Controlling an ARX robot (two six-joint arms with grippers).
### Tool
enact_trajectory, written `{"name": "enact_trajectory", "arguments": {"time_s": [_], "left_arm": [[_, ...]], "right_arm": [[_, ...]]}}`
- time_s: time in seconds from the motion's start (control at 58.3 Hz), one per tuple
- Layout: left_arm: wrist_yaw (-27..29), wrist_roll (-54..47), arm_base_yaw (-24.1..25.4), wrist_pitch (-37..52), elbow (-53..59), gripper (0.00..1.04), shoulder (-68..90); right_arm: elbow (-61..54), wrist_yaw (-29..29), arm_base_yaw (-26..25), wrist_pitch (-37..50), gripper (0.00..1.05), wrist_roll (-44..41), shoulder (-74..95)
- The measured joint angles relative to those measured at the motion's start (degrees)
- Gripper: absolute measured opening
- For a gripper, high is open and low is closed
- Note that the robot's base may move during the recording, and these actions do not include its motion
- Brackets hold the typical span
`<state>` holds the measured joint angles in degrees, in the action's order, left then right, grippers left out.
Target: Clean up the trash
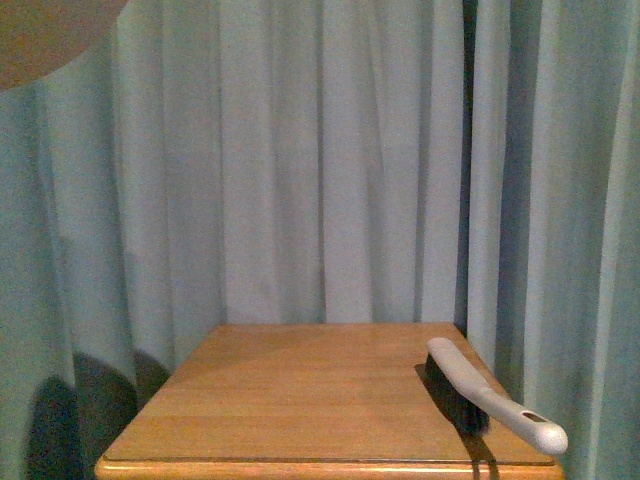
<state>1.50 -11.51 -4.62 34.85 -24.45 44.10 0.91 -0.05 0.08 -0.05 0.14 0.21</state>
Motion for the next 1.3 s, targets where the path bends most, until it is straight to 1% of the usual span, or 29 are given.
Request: {"name": "enact_trajectory", "arguments": {"time_s": [0.257, 0.275, 0.309, 0.343, 0.395, 0.48, 0.515, 0.566, 0.6, 0.686, 0.824, 0.892, 1.081, 1.304], "left_arm": [[0.0, 0.2, 0.0, 0.0, 0.0, 0.28, 0.0], [0.0, 0.2, 0.0, 0.0, 0.0, 0.28, 0.0], [0.0, 0.2, 0.0, 0.0, 0.0, 0.28, 0.0], [0.0, 0.2, 0.0, 0.0, 0.0, 0.28, 0.0], [0.1, 0.2, 0.0, 0.0, 0.0, 0.28, -0.1], [0.0, 0.2, 0.0, 0.0, 0.0, 0.28, -0.1], [0.0, 0.2, 0.0, 0.0, 0.0, 0.28, -0.1], [0.1, 0.2, 0.0, 0.0, 0.0, 0.28, -0.1], [0.1, 0.2, 0.0, 0.0, 0.0, 0.28, -0.1], [0.0, 0.2, 0.0, 0.0, 0.0, 0.28, -0.2], [0.1, 0.3, 0.0, 0.0, 0.0, 0.28, -0.2], [0.0, 0.3, 0.0, 0.0, 0.0, 0.28, -0.2], [0.0, 0.3, 0.0, 0.0, 0.0, 0.28, -0.2], [0.0, 0.3, 0.0, 0.0, 0.0, 0.28, -0.2]], "right_arm": [[0.0, 0.5, 0.1, -0.1, 0.97, 0.0, 0.1], [0.2, 3.9, 1.0, -1.1, 0.97, 0.5, 0.9], [2.1, 14.1, 4.7, -4.2, 0.97, 1.2, 4.7], [4.1, 23.0, 7.6, -4.0, 0.97, 1.8, 10.3], [7.5, 28.6, 8.8, -3.1, 0.97, 2.8, 18.3], [13.8, 28.6, 8.7, -1.2, 0.97, 4.4, 29.7], [18.3, 26.6, 8.9, -0.6, 0.97, 5.3, 36.4], [24.7, 25.1, 9.8, -0.8, 0.97, 6.6, 45.4], [30.1, 23.8, 11.0, -2.1, 0.97, 8.0, 52.7], [38.3, 21.3, 12.9, -4.9, 0.97, 10.0, 63.1], [50.7, 18.5, 15.6, -11.3, 0.97, 14.3, 76.6], [57.2, 18.1, 16.9, -14.0, 0.97, 16.1, 83.0], [67.1, 16.8, 18.8, -17.5, 0.97, 18.9, 94.1], [73.0, 15.6, 20.4, -18.3, 0.97, 21.2, 101.9]]}}
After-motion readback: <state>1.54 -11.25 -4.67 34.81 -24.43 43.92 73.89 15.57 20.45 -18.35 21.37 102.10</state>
